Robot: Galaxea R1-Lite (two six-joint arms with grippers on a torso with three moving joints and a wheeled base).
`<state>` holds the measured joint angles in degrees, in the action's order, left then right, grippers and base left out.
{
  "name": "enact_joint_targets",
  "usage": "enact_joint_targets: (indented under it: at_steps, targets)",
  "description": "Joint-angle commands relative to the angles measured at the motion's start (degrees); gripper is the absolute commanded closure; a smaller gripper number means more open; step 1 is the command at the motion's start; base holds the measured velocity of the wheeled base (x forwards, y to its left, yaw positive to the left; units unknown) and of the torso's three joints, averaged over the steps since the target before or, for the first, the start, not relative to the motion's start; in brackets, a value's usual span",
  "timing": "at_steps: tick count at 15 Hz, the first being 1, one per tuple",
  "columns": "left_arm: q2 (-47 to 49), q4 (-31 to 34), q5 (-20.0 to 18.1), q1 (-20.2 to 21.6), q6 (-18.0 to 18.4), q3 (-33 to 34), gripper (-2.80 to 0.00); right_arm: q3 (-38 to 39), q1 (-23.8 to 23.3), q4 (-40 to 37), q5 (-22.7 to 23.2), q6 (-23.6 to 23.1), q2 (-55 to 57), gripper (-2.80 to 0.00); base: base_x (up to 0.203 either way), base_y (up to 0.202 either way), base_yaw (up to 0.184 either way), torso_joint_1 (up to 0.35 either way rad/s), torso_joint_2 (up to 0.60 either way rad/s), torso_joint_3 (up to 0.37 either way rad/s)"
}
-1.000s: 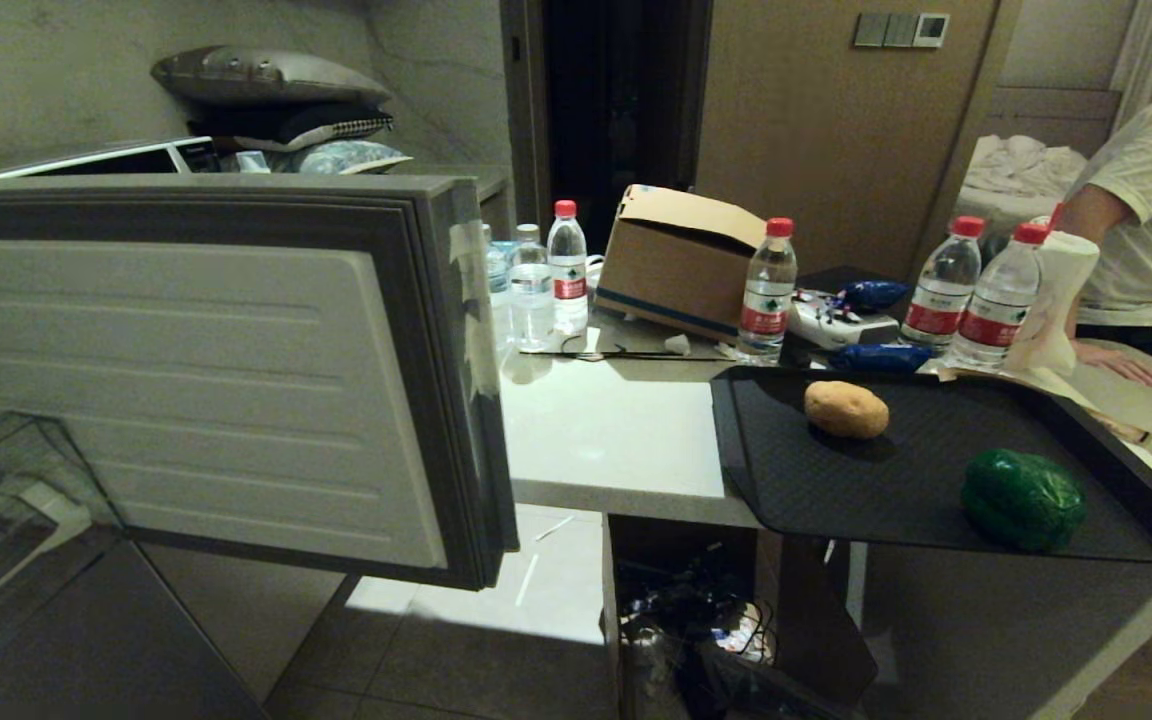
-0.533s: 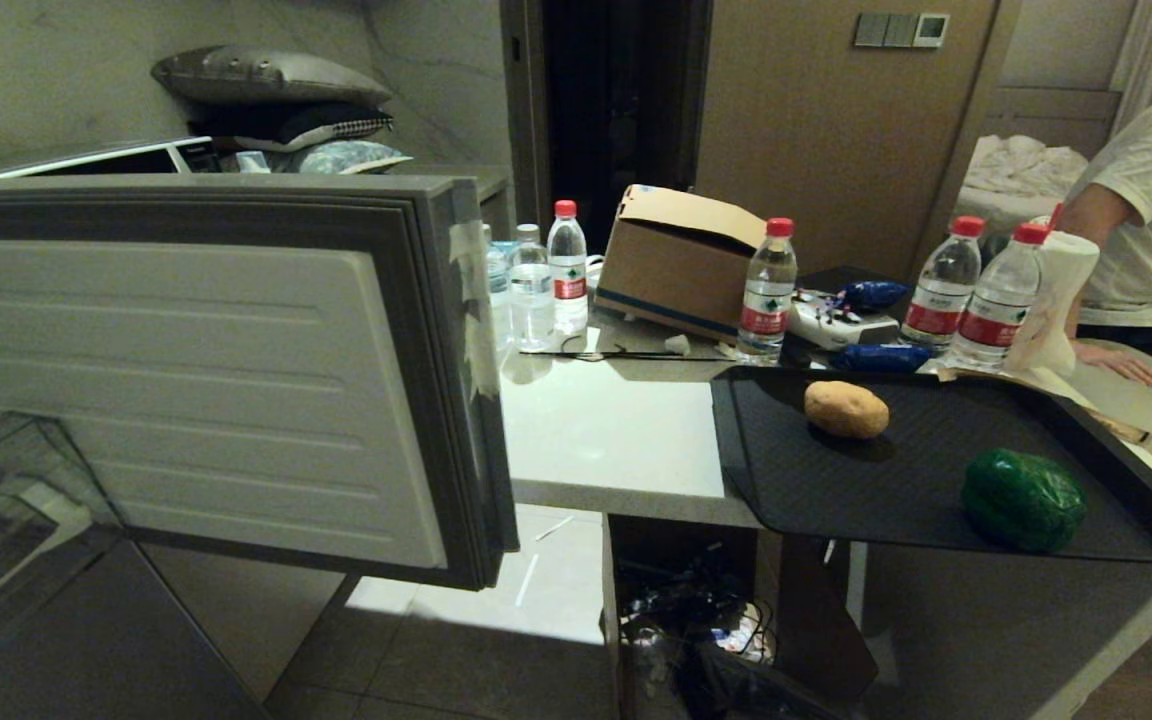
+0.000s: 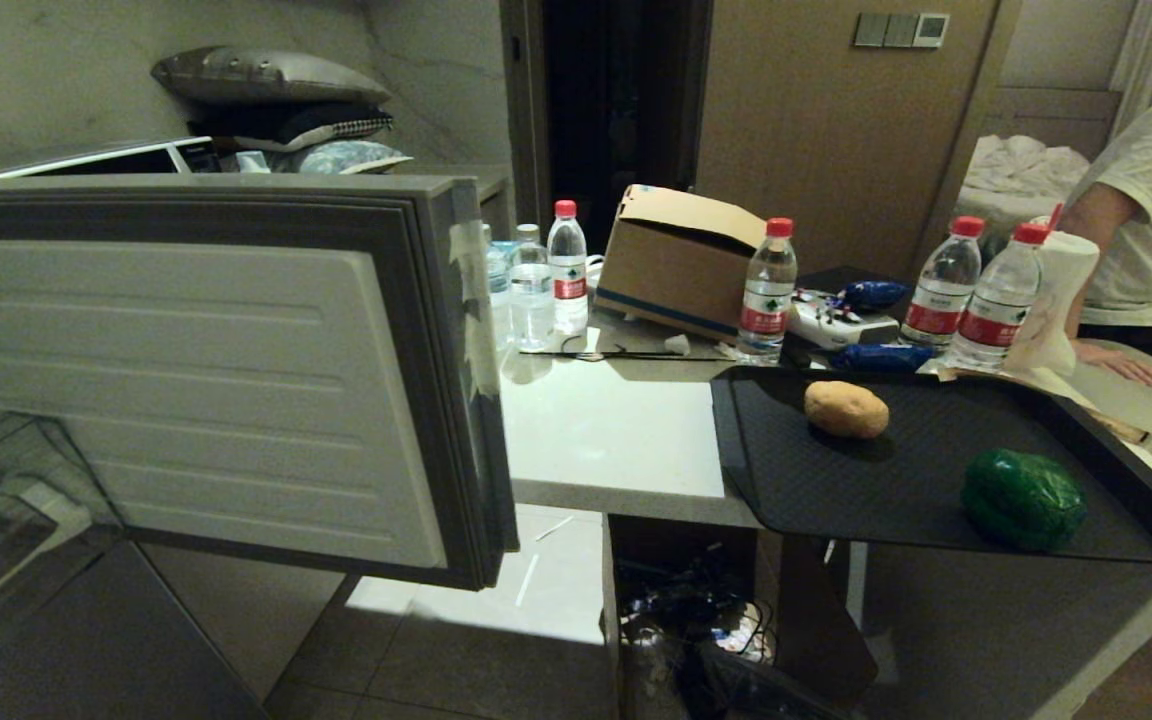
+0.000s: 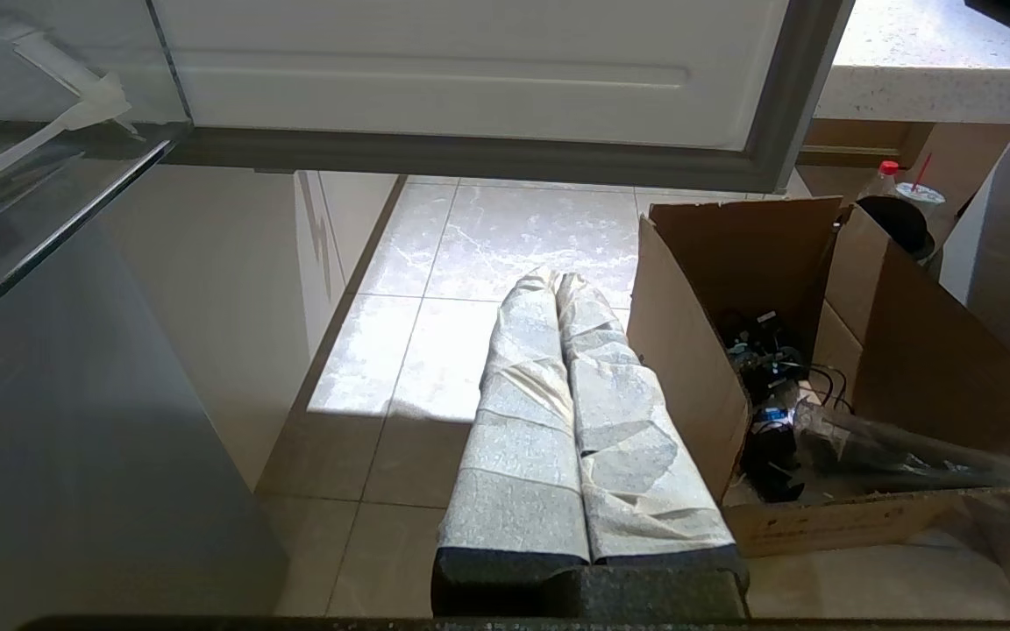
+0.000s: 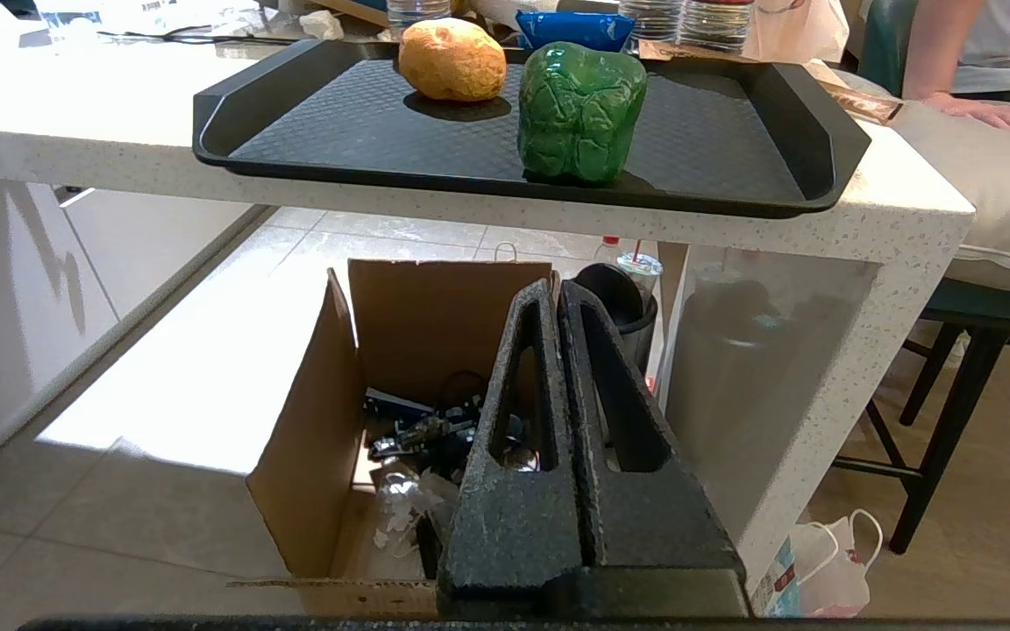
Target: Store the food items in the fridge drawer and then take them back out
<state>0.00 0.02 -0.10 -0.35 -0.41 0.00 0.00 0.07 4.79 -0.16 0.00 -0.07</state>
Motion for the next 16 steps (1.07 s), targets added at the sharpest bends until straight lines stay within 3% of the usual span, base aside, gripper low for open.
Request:
enact_joint_targets:
  at_steps: [1, 16]
  targets:
    - [0.0, 0.0, 0.0, 0.0, 0.0, 0.0, 0.0, 1.8, 0.0, 0.0, 0.0, 0.0, 0.0, 0.0, 0.0, 0.0, 0.0, 0.0, 0.0, 0.0]
    - [0.1, 0.0, 0.0, 0.0, 0.0, 0.0, 0.0, 1.8, 0.0, 0.0, 0.0, 0.0, 0.0, 0.0, 0.0, 0.0, 0.0, 0.0, 0.0, 0.0]
